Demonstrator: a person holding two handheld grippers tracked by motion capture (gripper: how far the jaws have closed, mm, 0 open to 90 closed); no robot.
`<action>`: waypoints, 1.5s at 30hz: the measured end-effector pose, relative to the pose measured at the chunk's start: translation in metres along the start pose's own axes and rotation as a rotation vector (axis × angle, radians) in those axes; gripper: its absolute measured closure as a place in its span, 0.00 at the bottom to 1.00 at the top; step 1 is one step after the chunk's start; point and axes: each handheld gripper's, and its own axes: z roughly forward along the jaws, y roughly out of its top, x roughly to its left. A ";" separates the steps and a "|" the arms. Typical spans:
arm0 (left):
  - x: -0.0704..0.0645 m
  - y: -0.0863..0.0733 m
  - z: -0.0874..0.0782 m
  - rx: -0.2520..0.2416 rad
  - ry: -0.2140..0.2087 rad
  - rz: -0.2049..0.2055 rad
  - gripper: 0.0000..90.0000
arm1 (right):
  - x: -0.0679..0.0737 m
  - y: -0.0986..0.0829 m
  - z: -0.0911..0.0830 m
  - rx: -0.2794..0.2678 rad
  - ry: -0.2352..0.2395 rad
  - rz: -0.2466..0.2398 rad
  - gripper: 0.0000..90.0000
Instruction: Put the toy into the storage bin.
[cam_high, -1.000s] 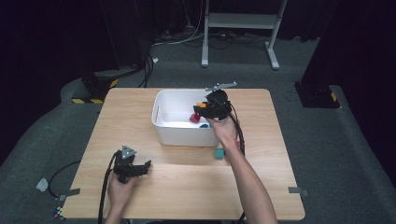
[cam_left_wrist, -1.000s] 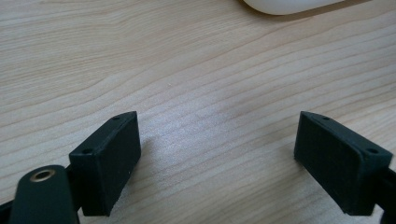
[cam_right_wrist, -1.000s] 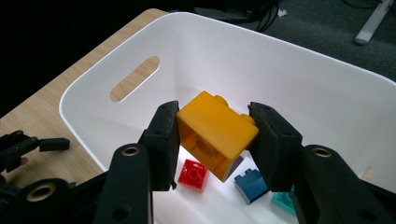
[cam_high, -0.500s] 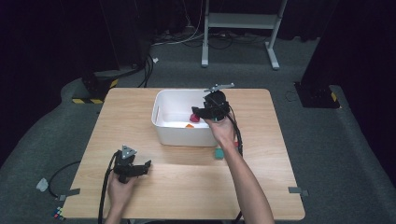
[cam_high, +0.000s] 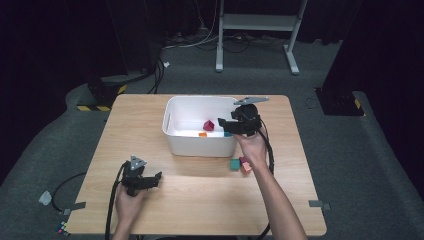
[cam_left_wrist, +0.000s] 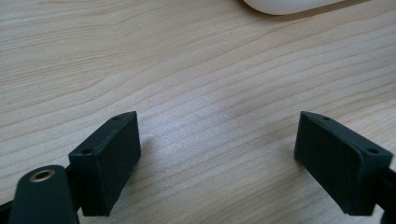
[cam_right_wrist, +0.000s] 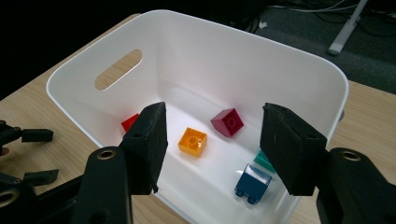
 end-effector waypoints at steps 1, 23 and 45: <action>0.000 0.000 0.000 0.000 0.000 0.000 0.16 | -0.002 -0.003 -0.003 -0.009 0.003 0.005 0.46; 0.000 0.000 0.000 0.000 0.001 -0.001 0.16 | -0.018 -0.088 -0.055 -0.065 -0.036 0.020 0.52; 0.000 0.000 0.000 0.000 0.001 0.000 0.16 | -0.020 -0.167 -0.030 0.010 -0.080 0.092 0.57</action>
